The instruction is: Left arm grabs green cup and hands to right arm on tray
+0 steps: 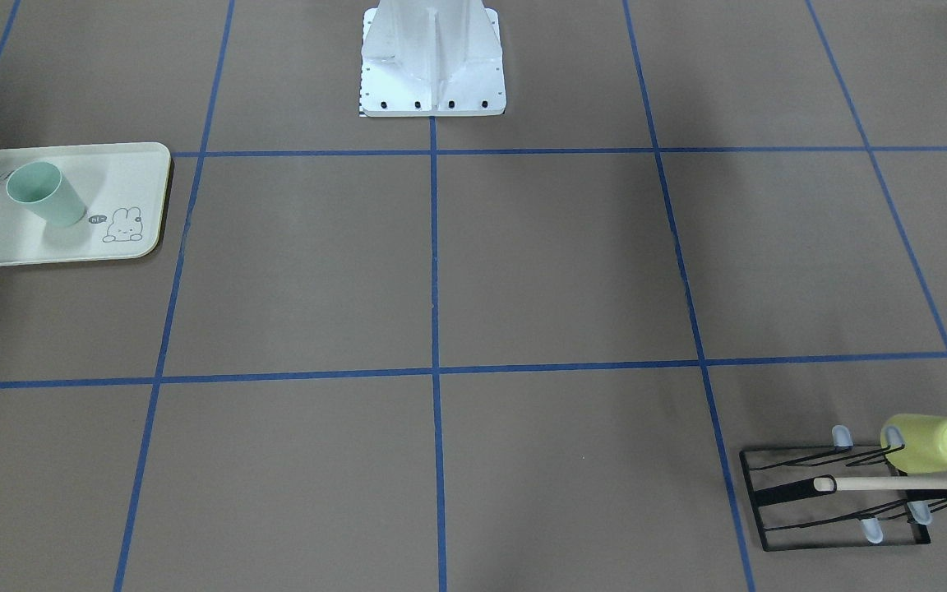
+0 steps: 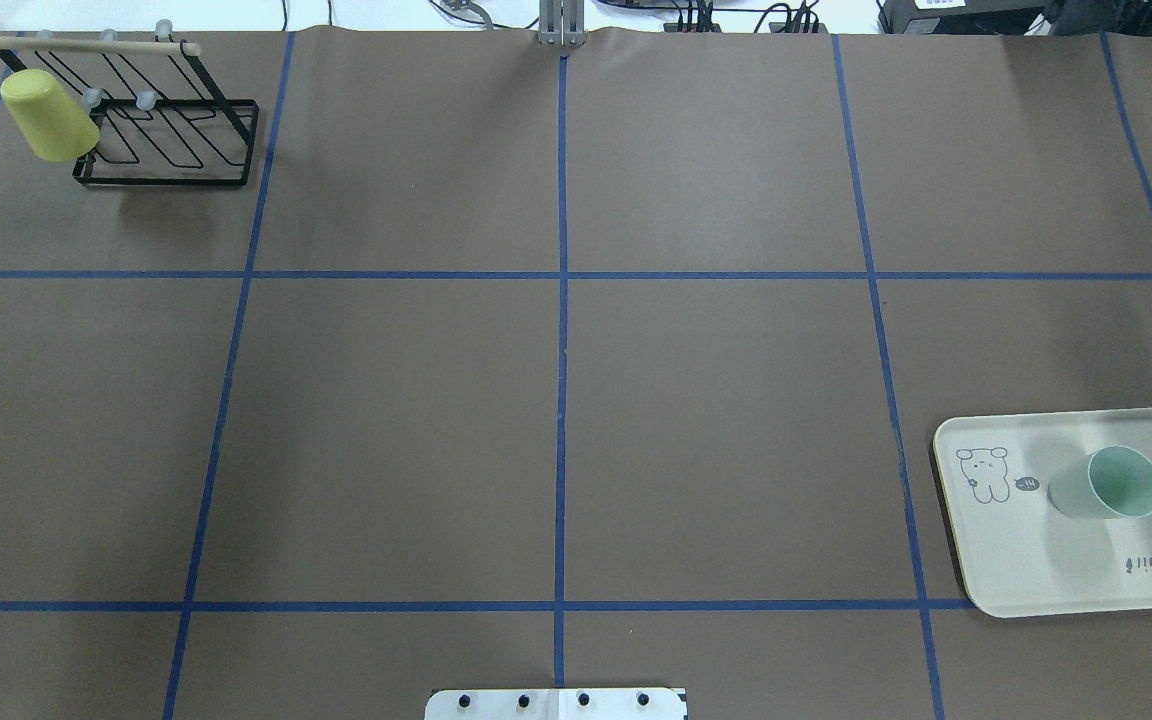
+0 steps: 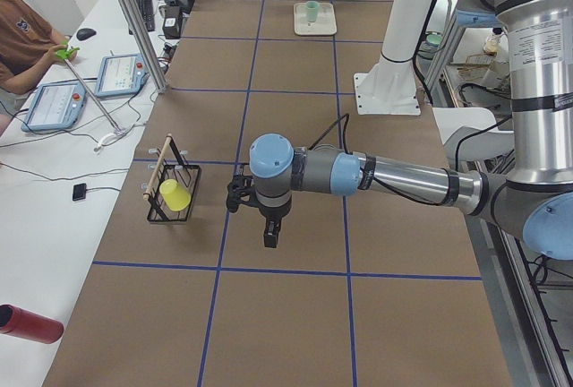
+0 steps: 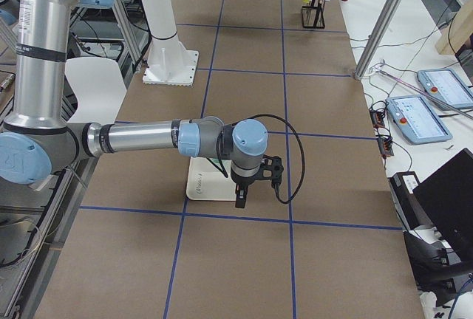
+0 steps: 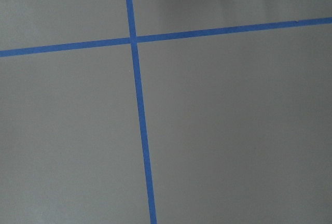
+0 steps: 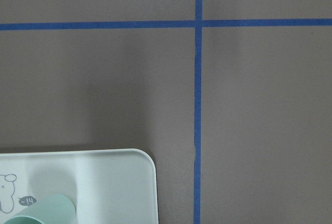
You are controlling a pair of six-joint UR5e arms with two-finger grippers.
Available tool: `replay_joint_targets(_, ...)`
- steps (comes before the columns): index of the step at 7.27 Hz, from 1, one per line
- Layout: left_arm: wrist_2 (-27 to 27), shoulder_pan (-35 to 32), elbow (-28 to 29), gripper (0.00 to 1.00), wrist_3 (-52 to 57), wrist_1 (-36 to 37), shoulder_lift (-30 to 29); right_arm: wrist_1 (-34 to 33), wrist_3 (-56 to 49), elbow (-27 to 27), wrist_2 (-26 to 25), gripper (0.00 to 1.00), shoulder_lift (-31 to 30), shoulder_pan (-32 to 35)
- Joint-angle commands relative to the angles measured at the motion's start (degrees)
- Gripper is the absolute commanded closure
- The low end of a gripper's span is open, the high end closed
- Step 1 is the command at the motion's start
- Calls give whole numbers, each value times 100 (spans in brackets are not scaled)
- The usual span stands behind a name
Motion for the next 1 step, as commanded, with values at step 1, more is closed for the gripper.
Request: replay_joint_targets(1,3,5,14,0,0,-15,-18,0,4,13,-22,0,20,32)
